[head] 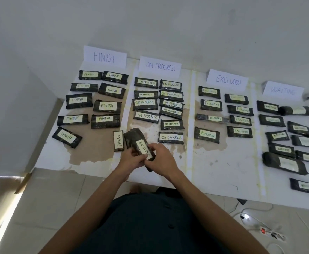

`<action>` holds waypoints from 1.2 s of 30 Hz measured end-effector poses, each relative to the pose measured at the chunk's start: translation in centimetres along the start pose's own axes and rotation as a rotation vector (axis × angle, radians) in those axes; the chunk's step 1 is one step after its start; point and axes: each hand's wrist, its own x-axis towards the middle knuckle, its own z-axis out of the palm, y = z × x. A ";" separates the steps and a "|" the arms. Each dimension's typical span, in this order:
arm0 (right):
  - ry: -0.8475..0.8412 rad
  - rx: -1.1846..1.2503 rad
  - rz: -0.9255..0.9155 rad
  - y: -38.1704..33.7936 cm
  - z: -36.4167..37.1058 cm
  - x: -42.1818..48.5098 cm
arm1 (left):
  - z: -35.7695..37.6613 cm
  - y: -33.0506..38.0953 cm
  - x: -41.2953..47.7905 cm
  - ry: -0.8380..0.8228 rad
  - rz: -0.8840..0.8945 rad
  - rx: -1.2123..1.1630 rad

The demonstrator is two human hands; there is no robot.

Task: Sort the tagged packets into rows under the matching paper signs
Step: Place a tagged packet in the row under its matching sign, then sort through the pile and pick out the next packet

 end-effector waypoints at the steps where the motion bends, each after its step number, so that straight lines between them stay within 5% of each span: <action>1: 0.025 -0.037 0.001 0.4 -0.3 -0.2 | 0.6 0.1 0.0 -0.008 0.006 0.020; 9: 0.166 -0.135 0.028 5.5 -4.9 -1.6 | 6.8 1.2 0.1 -0.184 0.036 0.207; 20: 0.080 -0.590 0.084 20.7 -17.6 -3.1 | 17.0 -0.5 1.3 -0.203 0.311 0.694; 27: 0.133 -0.650 0.035 27.6 -21.4 -1.1 | 23.8 -1.8 3.4 -0.167 0.462 0.952; 36: 0.146 -0.539 -0.021 30.4 -21.1 0.1 | 26.0 -2.5 3.8 -0.074 0.558 1.012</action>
